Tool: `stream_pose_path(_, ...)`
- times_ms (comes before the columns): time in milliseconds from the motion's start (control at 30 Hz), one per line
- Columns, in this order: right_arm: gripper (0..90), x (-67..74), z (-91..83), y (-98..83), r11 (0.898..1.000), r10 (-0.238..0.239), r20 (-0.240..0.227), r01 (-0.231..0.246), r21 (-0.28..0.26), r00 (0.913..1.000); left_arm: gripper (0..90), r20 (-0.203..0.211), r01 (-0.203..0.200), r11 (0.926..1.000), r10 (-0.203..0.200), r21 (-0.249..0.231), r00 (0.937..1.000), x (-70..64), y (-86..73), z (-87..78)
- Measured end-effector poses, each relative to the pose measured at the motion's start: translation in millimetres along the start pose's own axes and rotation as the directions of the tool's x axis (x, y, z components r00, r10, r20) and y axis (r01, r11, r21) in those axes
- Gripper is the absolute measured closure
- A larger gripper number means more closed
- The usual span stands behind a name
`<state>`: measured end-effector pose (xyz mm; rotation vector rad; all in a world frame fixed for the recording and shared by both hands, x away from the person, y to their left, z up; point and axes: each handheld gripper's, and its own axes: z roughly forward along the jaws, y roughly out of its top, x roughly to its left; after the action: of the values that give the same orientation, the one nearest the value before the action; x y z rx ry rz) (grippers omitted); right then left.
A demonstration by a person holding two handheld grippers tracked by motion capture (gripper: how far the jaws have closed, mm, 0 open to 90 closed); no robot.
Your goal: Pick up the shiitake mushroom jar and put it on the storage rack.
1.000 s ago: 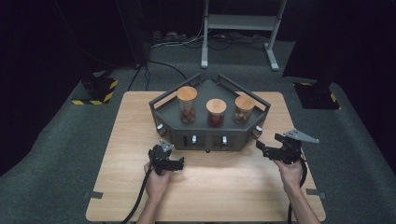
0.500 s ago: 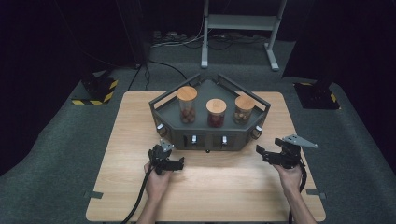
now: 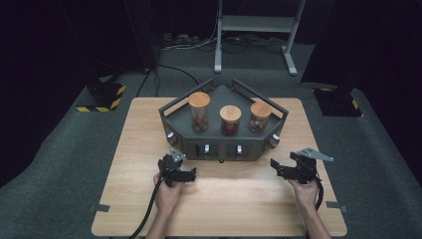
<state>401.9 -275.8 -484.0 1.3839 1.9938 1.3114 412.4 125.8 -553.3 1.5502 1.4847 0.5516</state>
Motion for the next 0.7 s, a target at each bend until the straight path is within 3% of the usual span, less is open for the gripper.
stream_pose_path(700,6.5,5.1,7.7,-13.8,1.0,-0.018,-0.003,0.018,0.026,0.9998,3.8,0.0,0.0,1.0,0.0,0.0,1.0,0.0,0.0,0.0)
